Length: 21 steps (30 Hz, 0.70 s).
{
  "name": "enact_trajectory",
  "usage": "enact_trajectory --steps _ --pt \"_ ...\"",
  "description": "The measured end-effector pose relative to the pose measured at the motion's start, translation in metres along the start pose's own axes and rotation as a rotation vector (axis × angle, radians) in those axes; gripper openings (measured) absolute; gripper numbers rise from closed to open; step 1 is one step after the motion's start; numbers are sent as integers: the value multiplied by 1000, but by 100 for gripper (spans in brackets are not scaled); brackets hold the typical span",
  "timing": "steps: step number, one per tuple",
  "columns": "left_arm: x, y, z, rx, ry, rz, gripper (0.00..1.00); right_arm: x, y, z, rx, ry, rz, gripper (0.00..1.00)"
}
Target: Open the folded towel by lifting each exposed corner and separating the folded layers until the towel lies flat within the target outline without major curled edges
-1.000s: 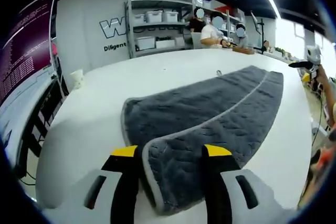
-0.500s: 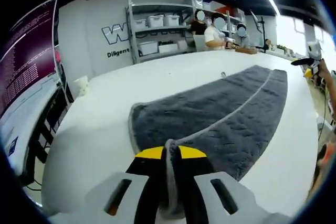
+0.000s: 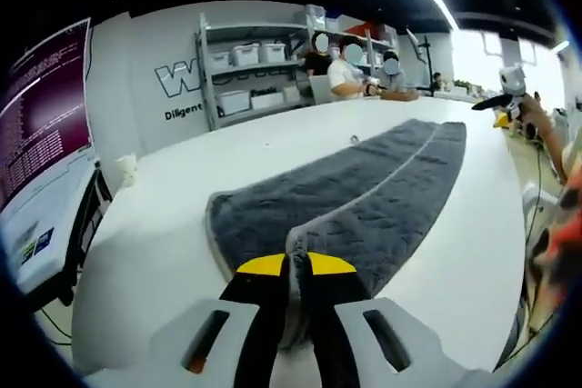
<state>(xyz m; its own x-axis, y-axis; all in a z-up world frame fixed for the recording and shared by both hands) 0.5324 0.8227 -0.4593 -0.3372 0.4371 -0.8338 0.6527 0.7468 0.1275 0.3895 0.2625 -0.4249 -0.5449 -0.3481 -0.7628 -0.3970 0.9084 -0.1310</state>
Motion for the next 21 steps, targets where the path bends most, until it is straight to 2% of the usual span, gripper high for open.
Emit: enact_trajectory --steps 3,4,6,8,11,19,21 --pt "3 -6 -6 44 -39 34 6 0 1 2 -3 6 -2 83" --pt "5 -9 -8 56 -41 73 6 -1 1 3 -5 8 -3 83" --pt "10 -13 -11 61 -20 137 6 -1 3 4 -10 11 -7 83" --pt "15 -19 -13 92 3 153 6 -3 4 4 -14 12 -12 83" --pt "23 -25 -13 109 46 226 6 -5 5 5 -15 11 -18 83" --pt "26 -26 -14 122 76 235 8 -5 9 9 -30 22 -28 83" --pt "30 -29 -13 129 120 253 12 -5 9 9 -32 22 -28 83"
Point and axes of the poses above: the point that each gripper's makers call its tool centre point, and the gripper's own axes: z roughly forward along the fingers, y roughly to its left, x roughly out of its underside, the point moved 7 cm from there along -z, roughly backward along the fingers, and after that the axes turned 11 degrees about y, right-handed, at the moved point
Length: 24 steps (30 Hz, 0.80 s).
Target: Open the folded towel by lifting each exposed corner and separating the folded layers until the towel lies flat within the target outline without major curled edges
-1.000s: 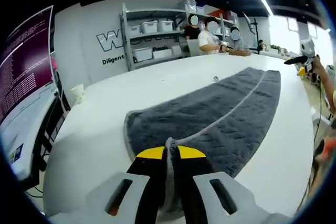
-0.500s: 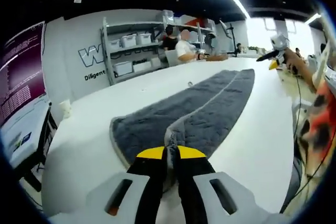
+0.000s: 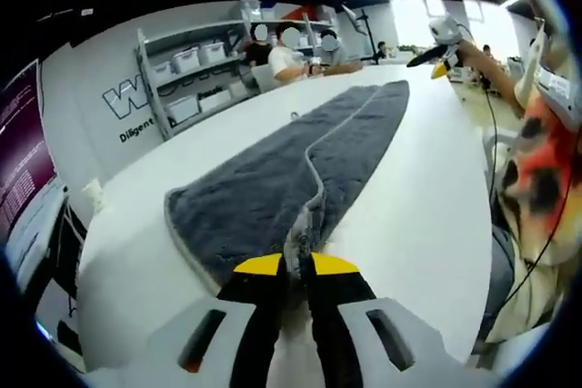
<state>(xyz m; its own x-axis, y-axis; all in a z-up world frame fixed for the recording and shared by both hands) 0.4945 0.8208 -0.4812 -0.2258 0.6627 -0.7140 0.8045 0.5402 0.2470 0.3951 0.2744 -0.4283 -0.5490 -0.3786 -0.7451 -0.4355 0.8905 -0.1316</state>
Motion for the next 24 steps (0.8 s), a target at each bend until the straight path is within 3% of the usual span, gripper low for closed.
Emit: enact_trajectory --steps 5,9,11,16,17,21,24 --pt "-2 -5 1 15 -9 -18 26 3 -1 0 1 -4 7 83" --pt "-6 1 -5 -21 -45 -54 38 6 -1 -1 -1 0 10 83" --pt "-11 3 -10 -24 -96 -90 49 7 -1 -2 -2 -1 12 83" --pt "-26 7 -28 11 -296 -242 65 8 -6 0 12 -4 26 83" --pt "-27 7 -30 5 -307 -255 71 8 -7 0 13 -2 29 83" --pt "-28 1 -34 -23 -271 -317 93 7 -8 2 7 3 25 83" --pt "-26 0 -35 -32 -262 -348 98 3 -8 6 0 2 22 83"
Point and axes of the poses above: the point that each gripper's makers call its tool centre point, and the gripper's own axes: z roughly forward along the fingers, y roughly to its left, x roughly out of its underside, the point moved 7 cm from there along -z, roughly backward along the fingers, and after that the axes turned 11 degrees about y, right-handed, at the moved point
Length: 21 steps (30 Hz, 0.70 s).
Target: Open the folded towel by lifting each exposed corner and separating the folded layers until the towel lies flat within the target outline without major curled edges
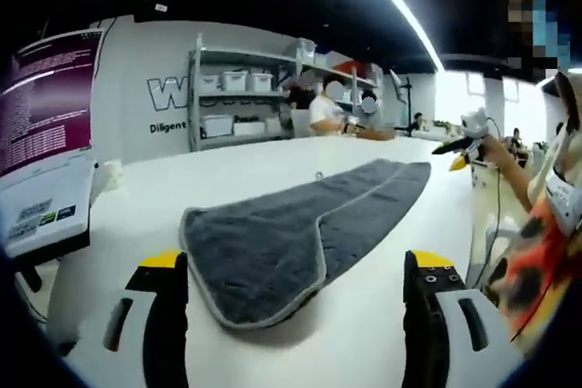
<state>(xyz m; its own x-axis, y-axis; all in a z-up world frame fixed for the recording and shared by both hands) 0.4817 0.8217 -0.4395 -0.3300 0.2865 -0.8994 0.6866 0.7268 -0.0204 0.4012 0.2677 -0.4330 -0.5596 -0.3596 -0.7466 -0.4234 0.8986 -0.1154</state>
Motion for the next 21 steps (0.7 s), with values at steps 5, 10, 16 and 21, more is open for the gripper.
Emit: enact_trajectory --steps 5,10,16,21 --pt "3 -10 -2 24 14 -73 100 -7 1 8 -16 4 -24 80" --pt "4 -26 -1 43 47 -69 100 -19 5 18 -37 25 -68 82" --pt "4 -37 2 20 86 -27 100 -51 11 37 -105 -14 -165 70" --pt "4 -40 3 31 94 -34 99 -72 10 62 -168 -17 -247 60"
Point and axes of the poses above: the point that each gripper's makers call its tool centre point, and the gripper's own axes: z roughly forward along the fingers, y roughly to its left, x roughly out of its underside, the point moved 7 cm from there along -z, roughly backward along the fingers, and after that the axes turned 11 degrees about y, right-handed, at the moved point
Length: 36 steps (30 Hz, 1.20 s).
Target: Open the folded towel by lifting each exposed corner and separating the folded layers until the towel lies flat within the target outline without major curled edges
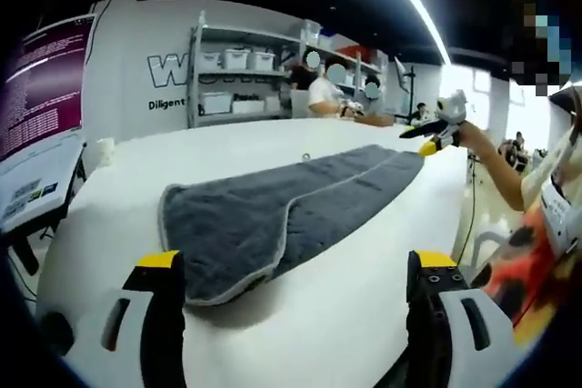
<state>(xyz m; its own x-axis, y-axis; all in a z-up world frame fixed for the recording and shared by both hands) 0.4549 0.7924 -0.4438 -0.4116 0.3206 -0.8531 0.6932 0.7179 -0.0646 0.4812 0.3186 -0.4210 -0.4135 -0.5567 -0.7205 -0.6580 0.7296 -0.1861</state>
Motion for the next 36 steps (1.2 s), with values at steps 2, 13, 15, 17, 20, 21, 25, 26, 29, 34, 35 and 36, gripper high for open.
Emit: enact_trajectory --steps 2,13,15,17,20,21,25,26,29,34,35,36 --pt "-1 -1 0 10 -15 -10 99 -6 -4 12 -26 6 -20 56" --pt "-3 -1 1 17 -32 -9 99 -16 -11 75 -183 95 -119 35" --pt "-4 -1 1 19 -39 -9 99 -14 -11 83 -197 117 -130 33" --pt "-6 -1 1 20 -43 -10 99 -11 -13 89 -207 139 -134 32" --pt "-8 -2 2 21 -48 -8 98 -7 -16 96 -225 162 -129 29" --pt "-8 -2 3 24 -48 -6 98 -6 -16 96 -227 164 -129 24" --pt "-8 -5 5 33 -41 2 98 -5 -11 97 -281 160 -130 13" --pt "-8 -5 5 33 -40 3 98 -4 -11 97 -283 161 -132 12" --pt "-8 -4 6 27 -40 2 98 -3 -9 97 -291 161 -141 10" --pt "-9 -3 6 30 -38 0 97 -1 -5 93 -303 149 -182 2" --pt "-9 -3 6 29 -37 1 97 -1 -4 93 -300 147 -195 2" --pt "-9 -3 6 29 -36 2 97 -1 -4 92 -298 146 -199 1"
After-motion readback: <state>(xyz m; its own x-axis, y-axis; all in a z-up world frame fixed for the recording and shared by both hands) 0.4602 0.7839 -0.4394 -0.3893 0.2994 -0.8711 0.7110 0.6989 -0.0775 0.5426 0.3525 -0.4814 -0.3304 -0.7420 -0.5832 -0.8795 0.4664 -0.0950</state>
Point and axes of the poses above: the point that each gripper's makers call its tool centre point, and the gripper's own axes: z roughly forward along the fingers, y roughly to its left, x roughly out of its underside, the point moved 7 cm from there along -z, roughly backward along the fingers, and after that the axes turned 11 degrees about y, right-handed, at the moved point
